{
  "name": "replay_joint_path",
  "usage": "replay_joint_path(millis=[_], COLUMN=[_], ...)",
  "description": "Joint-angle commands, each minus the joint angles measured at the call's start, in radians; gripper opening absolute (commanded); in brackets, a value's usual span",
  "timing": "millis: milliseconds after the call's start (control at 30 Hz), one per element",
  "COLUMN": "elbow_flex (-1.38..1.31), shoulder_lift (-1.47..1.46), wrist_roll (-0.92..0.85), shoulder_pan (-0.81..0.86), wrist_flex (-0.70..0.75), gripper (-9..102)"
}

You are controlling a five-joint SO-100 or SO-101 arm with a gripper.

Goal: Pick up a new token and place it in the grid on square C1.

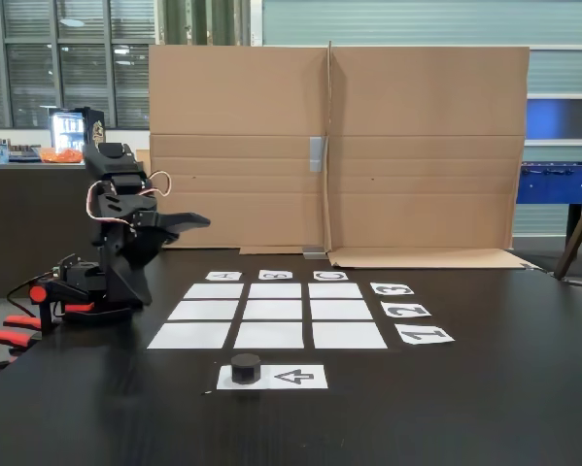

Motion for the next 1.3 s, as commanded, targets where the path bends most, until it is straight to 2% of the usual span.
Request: replay_joint_path(millis=[0, 500, 800, 1267], elbow_flex=[-0.074, -0.089, -0.023, -0.023], shoulder_lift=[-0.048, -0.221, -0.282, -0.35], wrist_roll=[0.005, -0.172, -0.347, -0.601], shoulder_pan=[-0.035, -0.12, -0.087, -0.1], wrist_flex=[0.025, -0.005, -0.241, -0.434], gripper=[65, 76, 78, 80])
